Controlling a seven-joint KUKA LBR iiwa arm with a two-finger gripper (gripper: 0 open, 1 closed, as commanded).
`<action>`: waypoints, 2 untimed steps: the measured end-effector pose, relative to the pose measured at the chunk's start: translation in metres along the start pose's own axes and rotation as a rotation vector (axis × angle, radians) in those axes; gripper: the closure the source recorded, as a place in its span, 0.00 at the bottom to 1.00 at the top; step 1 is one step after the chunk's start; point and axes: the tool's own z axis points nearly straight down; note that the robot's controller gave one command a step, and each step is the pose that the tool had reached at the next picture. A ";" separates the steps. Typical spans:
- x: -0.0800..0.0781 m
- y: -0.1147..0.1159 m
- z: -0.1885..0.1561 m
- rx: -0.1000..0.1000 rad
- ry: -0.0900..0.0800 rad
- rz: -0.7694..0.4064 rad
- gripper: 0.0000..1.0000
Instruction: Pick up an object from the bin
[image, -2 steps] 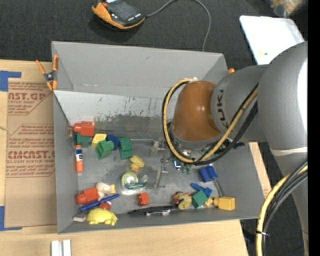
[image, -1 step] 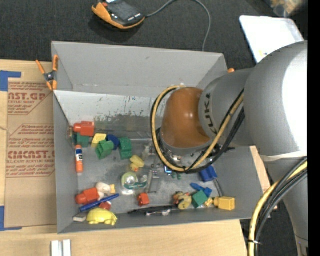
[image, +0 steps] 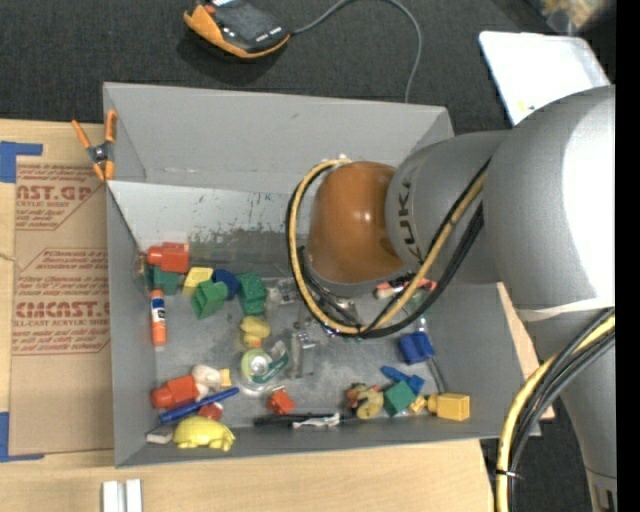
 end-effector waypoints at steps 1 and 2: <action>-0.009 0.088 0.010 -0.003 -0.001 0.102 1.00; -0.009 0.088 0.010 -0.003 -0.001 0.102 1.00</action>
Offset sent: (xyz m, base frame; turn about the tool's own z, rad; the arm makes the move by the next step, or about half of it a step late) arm 0.0000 0.0000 0.0000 0.0000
